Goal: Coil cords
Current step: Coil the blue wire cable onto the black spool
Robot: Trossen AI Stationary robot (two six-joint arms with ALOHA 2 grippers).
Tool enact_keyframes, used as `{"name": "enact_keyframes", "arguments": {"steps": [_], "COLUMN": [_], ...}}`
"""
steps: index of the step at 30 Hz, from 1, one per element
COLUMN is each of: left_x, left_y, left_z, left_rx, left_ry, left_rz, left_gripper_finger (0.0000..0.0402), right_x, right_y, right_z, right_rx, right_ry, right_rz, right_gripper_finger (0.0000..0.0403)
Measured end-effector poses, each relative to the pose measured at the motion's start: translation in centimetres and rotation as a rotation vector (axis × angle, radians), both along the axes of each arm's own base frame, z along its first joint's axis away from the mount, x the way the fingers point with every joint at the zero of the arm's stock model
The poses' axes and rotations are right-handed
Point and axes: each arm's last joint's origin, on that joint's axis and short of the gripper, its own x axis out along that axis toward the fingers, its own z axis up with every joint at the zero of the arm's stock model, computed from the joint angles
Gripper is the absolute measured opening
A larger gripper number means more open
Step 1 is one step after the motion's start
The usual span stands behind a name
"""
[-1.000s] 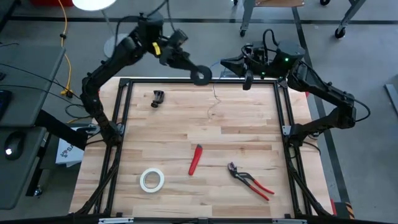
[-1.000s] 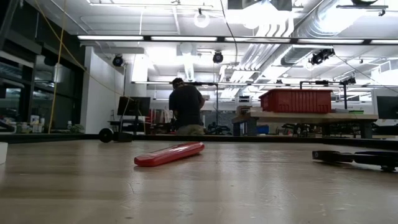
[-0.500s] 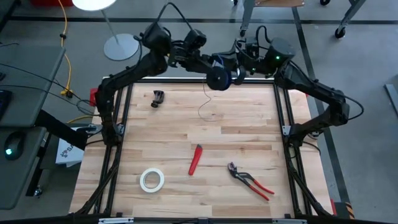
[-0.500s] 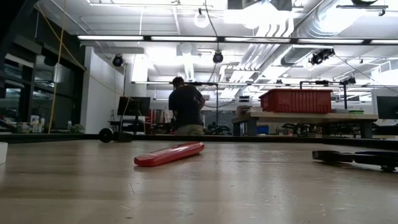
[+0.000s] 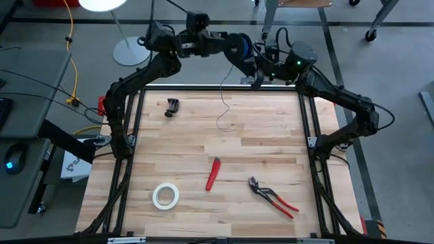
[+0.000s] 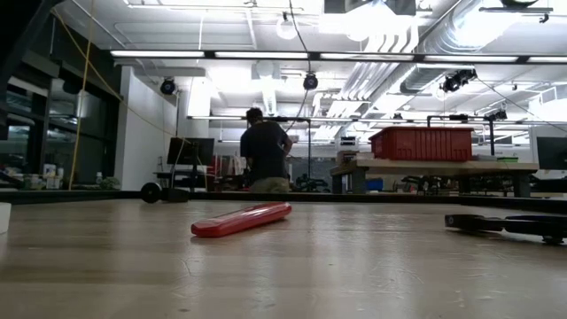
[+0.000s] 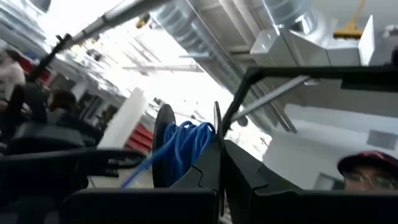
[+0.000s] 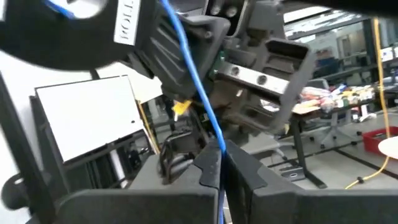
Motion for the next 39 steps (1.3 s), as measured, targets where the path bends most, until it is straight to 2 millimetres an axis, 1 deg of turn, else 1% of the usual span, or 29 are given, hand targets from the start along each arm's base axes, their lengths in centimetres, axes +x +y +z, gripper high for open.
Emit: {"name": "enact_keyframes", "arguments": {"steps": [5, 11, 17, 19, 22, 25, 28, 30, 33, 39], "left_x": [-0.4, -1.4, -2.0, -2.4, -3.1, -2.6, -2.1, -2.2, -2.5, -1.9], "left_y": [0.8, 1.9, 1.5, 1.2, 0.7, 0.8, 0.7, 0.5, 0.3, 0.0], "left_z": [0.2, 0.7, 1.7, 2.3, 3.1, 2.7, 2.4, 2.6, 2.8, 2.5], "left_rx": [-0.018, -0.024, 0.001, 0.002, 0.01, -0.003, -0.014, -0.007, -0.002, -0.014], "left_ry": [-0.042, -0.092, -0.119, -0.151, -0.177, -0.155, -0.134, -0.147, -0.163, -0.149], "left_rz": [0.072, 0.127, 0.12, 0.127, 0.117, 0.109, 0.092, 0.089, 0.089, 0.077], "left_gripper_finger": [0.0001, 0.0001, 0.0001, 0.0001, 0.0001, 0.0001, 0.0001, 0.0001, 0.0001, 0.0001], "right_x": [1.0, 2.0, 2.5, 2.7, 3.1, 2.8, 3.0, 3.3, 3.2, 3.4], "right_y": [-0.2, 0.0, 0.4, 0.4, 0.0, 0.1, 0.0, -0.1, -0.1, -0.3], "right_z": [-0.8, -1.3, -1.4, -2.1, -2.8, -2.0, -2.3, -2.8, -2.7, -3.3], "right_rx": [0.016, 0.012, -0.038, -0.032, -0.017, -0.028, -0.025, -0.026, -0.029, -0.019], "right_ry": [0.022, 0.026, 0.026, 0.07, 0.105, 0.06, 0.077, 0.098, 0.103, 0.144], "right_rz": [0.004, 0.006, -0.098, -0.119, -0.144, -0.162, -0.164, -0.167, -0.201, -0.205], "right_gripper_finger": [0.0, 0.0, 0.0004, 0.0014, 0.0042, 0.0069, 0.0086, 0.0091, 0.0092, 0.0092]}}
